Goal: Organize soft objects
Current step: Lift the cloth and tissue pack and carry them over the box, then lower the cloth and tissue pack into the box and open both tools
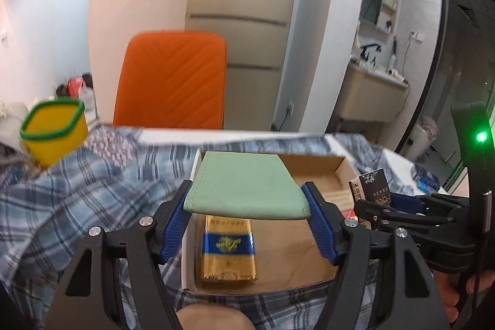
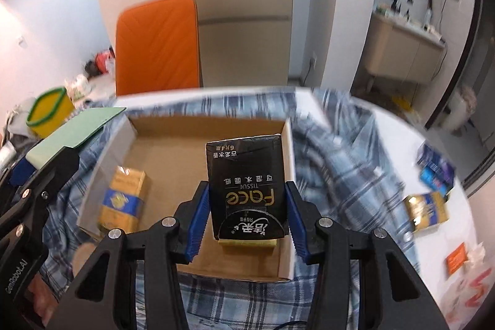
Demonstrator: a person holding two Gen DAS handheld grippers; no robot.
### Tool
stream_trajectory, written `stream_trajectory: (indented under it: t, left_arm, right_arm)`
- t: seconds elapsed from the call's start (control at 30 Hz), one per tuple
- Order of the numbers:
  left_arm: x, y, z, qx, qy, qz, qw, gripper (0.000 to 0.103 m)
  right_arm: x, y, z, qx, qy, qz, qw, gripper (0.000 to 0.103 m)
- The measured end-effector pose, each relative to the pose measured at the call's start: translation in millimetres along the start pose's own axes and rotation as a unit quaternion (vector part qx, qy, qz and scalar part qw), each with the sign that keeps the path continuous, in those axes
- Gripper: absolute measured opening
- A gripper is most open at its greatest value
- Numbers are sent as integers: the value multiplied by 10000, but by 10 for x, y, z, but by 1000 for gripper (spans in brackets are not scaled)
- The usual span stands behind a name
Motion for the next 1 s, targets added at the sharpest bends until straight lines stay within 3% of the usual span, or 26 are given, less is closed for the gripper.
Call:
stream_trajectory:
  t: [0.2, 0.37, 0.5, 0.6, 0.67, 0.77, 0.83, 1.0]
  left_arm:
    - [225, -123, -30, 55, 183, -427, 9989, 68]
    - [412, -243, -86, 83, 335, -844, 9958, 68]
    - [450, -241, -150, -96, 381, -940, 9948, 68]
    - [473, -256, -167, -140, 385, -1032, 9938, 70]
    - [485, -266, -154, -120, 341, -1085, 9934, 75]
    - [434, -247, -123, -77, 239, -965, 9950, 85]
    - [345, -202, -104, -7, 302, -680, 9972, 95]
    - [116, -76, -11, 198, 200, -229, 9993, 97]
  right_arm:
    - [286, -110, -19, -27, 77, -357, 9993, 49]
    - [409, -165, 0, -29, 163, -421, 9990, 49]
    - [424, -164, 32, -3, 182, -414, 9990, 50]
    - [414, -161, 33, -34, 191, -359, 9992, 61]
    - [378, -148, 11, -57, 198, -340, 9992, 63]
    - [309, -119, 3, -105, 117, -248, 9996, 63]
    - [239, -107, 11, -87, 82, -177, 9998, 64]
    - [-1, -57, 40, -48, 10, 99, 9999, 65]
Point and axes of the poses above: each gripper's, at about its wrist camera, not at the fingertips, and x roughly the way its jaws point, z to its right, y to its top, the point moved 4 cm from there along x, roughly the way its jaws point, and after that the axes turned 13 degrees about -x, right-handed, at the moved point
